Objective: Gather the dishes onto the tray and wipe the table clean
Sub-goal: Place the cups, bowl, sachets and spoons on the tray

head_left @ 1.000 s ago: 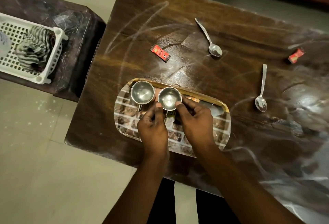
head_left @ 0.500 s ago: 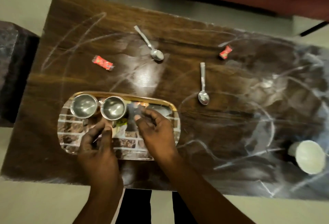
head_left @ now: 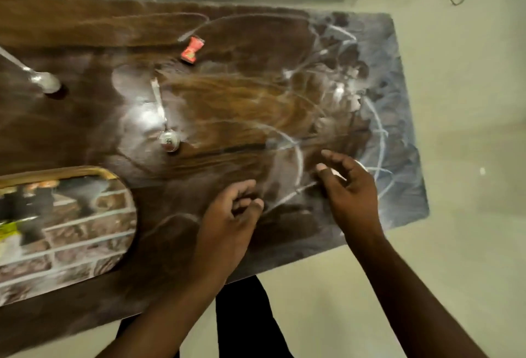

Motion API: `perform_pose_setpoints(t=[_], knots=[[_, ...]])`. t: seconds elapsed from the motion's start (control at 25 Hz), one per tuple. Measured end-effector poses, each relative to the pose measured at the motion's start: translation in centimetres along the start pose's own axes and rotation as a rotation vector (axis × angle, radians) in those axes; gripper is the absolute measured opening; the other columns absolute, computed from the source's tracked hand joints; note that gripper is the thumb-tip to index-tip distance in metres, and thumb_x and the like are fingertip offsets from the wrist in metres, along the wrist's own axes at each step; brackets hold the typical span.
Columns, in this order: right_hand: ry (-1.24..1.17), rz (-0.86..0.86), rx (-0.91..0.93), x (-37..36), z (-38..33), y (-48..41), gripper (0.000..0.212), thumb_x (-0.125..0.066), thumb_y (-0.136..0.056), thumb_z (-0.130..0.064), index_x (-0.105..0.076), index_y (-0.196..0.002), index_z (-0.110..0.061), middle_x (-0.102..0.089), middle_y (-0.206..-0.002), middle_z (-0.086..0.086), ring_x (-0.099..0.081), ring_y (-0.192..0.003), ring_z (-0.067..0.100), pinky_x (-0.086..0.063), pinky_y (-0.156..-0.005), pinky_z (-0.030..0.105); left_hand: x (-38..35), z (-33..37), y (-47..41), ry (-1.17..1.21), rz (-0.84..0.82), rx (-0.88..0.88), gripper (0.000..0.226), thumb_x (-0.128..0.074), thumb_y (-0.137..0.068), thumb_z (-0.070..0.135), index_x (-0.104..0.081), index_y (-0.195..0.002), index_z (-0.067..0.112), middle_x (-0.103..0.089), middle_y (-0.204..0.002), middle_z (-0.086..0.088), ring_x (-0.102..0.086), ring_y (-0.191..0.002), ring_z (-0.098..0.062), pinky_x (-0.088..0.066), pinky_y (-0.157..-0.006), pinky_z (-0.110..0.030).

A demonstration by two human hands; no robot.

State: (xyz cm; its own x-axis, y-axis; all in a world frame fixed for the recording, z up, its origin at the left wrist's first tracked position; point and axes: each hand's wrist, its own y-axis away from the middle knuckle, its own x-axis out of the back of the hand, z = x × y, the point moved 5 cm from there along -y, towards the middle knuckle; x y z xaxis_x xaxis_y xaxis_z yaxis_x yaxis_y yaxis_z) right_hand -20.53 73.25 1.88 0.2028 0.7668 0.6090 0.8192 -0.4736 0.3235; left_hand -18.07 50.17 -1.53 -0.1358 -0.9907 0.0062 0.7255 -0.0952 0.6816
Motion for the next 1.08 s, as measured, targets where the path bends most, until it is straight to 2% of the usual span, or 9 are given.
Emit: perform_pose_setpoints(t=[0.08,0.32,0.48,0.6,0.72,0.8,0.88,1.0,1.08], knots=[[0.027,0.051,-0.041,3.7,2.8,-2.1,0.025,-0.072,-0.099,-0.028,-0.076,-0.123,-0.032,-0.075,-0.124,-0.012,-0.069,-0.117,0.010,-0.057,-0.105,0.041,-4.0,1.1,-1.2,-0.030,-0.059,0.005,0.037,-0.072,-0.102,0.022,-0.069,-0.138,0.030,-0.075,-0.128,0.014,-0.071,-0.116,0.000,-0.057,-0.101,-0.027],[-0.009,0.101,-0.199,9.3,10.8,-6.6,0.037,-0.071,-0.100,-0.021,-0.070,-0.136,-0.021,-0.069,-0.137,-0.005,-0.063,-0.125,0.013,-0.051,-0.111,0.040,-14.7,1.8,-4.3,-0.118,-0.237,0.102,0.059,-0.070,-0.104,0.019,-0.049,-0.159,0.026,-0.057,-0.150,0.008,-0.063,-0.118,-0.001,-0.050,-0.112,-0.031],[-0.167,0.010,-0.314,8.5,13.7,-7.4,0.033,-0.069,-0.100,-0.009,-0.071,-0.133,-0.012,-0.078,-0.121,0.003,-0.073,-0.112,0.018,-0.061,-0.100,0.045,-18.3,0.6,-6.4,-0.111,-0.184,0.130,0.066,-0.073,-0.098,0.034,-0.050,-0.159,0.033,-0.061,-0.153,0.007,-0.066,-0.130,-0.016,-0.055,-0.114,-0.047],[-0.163,-0.045,-0.314,7.4,13.3,-6.9,0.026,-0.065,-0.101,-0.010,-0.078,-0.110,-0.031,-0.081,-0.109,0.000,-0.075,-0.108,0.020,-0.063,-0.094,0.052,-18.7,-0.5,-7.3,-0.042,-0.121,0.129,0.062,-0.066,-0.090,0.038,-0.059,-0.151,0.036,-0.066,-0.148,0.007,-0.063,-0.136,-0.020,-0.056,-0.113,-0.051],[-0.219,-0.049,-0.293,6.4,11.1,-6.0,0.026,-0.062,-0.102,-0.011,-0.080,-0.112,-0.028,-0.082,-0.105,-0.002,-0.077,-0.106,0.021,-0.064,-0.091,0.053,-16.8,0.1,-7.4,0.033,-0.063,0.077,0.053,-0.064,-0.098,0.028,-0.061,-0.151,0.030,-0.067,-0.148,0.004,-0.064,-0.136,-0.021,-0.056,-0.112,-0.052],[-0.239,-0.093,-0.242,5.0,8.5,-5.3,0.029,-0.061,-0.103,-0.011,-0.079,-0.122,-0.023,-0.082,-0.106,-0.006,-0.077,-0.107,0.018,-0.065,-0.087,0.044,-13.6,0.7,-7.0,0.067,-0.007,0.044,0.048,-0.064,-0.101,0.030,-0.063,-0.149,0.030,-0.070,-0.144,0.004,-0.067,-0.132,-0.020,-0.057,-0.110,-0.052],[-0.250,-0.158,-0.181,2.8,5.4,-4.0,0.029,-0.062,-0.104,-0.011,-0.078,-0.126,-0.020,-0.082,-0.108,-0.006,-0.077,-0.106,0.014,-0.064,-0.084,0.035,-9.2,1.1,-6.0,0.091,0.051,0.014,0.040,-0.064,-0.107,0.027,-0.066,-0.146,0.031,-0.073,-0.140,0.006,-0.070,-0.128,-0.019,-0.059,-0.108,-0.051],[-0.317,-0.248,-0.175,-2.0,1.4,-1.1,0.025,-0.065,-0.104,-0.015,-0.078,-0.123,-0.024,-0.083,-0.110,-0.004,-0.078,-0.107,0.016,-0.065,-0.087,0.038,-1.7,1.9,-3.5,0.083,0.129,-0.058,0.036,-0.064,-0.109,0.029,-0.069,-0.144,0.030,-0.075,-0.138,0.011,-0.070,-0.128,-0.011,-0.057,-0.112,-0.049],[-0.366,-0.324,-0.211,-6.6,-1.3,2.0,0.025,-0.066,-0.104,-0.013,-0.078,-0.123,-0.024,-0.083,-0.108,-0.002,-0.079,-0.105,0.016,-0.066,-0.081,0.031,4.5,1.7,-0.9,0.101,0.210,-0.098,0.034,-0.064,-0.109,0.026,-0.072,-0.141,0.026,-0.076,-0.136,0.012,-0.071,-0.127,-0.007,-0.057,-0.112,-0.047]])
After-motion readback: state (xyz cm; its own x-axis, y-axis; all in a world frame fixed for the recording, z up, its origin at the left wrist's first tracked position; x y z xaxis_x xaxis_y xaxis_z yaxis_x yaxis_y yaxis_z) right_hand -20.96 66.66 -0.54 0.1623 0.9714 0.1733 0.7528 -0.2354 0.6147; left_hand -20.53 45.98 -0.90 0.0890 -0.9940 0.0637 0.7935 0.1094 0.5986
